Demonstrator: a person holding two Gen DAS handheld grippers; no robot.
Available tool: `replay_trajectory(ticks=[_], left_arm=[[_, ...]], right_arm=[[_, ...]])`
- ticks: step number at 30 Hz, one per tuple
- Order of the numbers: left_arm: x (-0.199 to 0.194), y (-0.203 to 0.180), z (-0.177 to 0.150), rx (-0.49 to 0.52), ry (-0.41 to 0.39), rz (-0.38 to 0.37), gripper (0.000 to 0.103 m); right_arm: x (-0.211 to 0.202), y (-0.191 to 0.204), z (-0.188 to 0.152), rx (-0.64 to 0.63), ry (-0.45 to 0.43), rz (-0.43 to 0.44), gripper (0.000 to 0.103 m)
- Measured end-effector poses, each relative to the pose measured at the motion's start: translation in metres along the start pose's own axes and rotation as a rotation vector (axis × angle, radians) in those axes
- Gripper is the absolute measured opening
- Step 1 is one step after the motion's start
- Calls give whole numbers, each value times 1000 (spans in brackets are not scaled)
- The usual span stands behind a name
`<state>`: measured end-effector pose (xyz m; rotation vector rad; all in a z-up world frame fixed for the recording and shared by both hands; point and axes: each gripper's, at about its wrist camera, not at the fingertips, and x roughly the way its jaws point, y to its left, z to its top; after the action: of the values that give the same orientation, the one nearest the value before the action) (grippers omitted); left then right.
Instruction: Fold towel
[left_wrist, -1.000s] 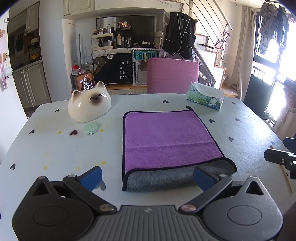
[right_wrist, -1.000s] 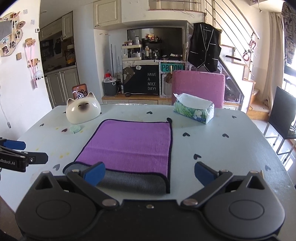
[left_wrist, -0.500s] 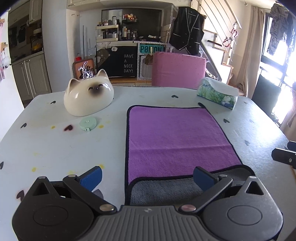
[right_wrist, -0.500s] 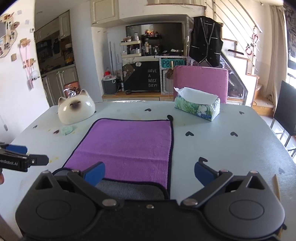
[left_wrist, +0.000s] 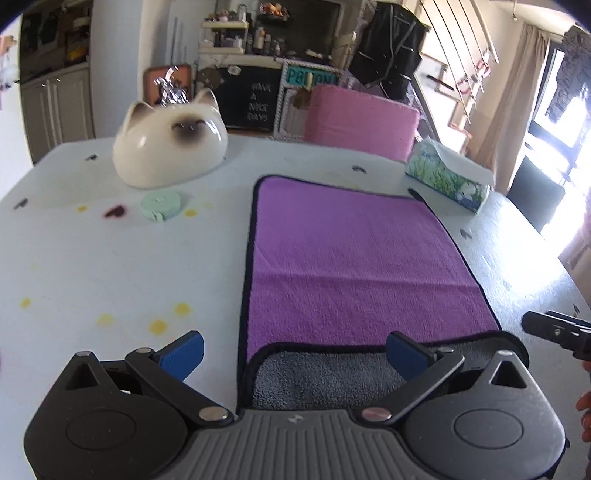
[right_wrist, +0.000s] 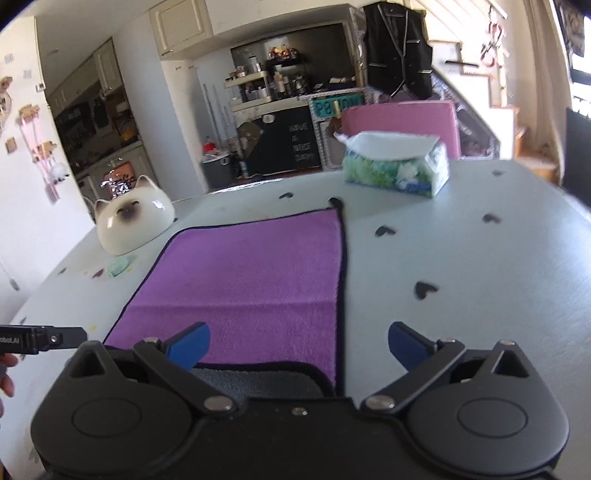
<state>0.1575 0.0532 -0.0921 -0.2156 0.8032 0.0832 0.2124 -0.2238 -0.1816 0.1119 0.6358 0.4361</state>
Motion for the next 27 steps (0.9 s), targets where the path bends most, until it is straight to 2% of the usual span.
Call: replay_trajectory(ticks=[5, 7, 11, 13, 16, 20, 27], left_arm=[[9, 5, -3, -2, 14, -46, 103], [10, 8, -4, -21, 10, -63, 103], [11, 17, -4, -53, -5, -104, 103], [11, 21, -4, -73, -16, -126, 103], [12, 26, -4, -88, -21, -160, 103], [15, 31, -5, -107, -16, -221, 98], [24, 41, -10, -146, 19, -265, 89]], right_arm=[[15, -8, -10, 35, 52, 72, 102], [19, -12, -13, 57, 66, 87, 89], [25, -19, -17, 95, 91, 123, 70], [26, -21, -19, 94, 99, 134, 55], [27, -23, -21, 94, 107, 156, 47], [25, -24, -24, 88, 109, 165, 42], [22, -29, -28, 92, 112, 156, 39]])
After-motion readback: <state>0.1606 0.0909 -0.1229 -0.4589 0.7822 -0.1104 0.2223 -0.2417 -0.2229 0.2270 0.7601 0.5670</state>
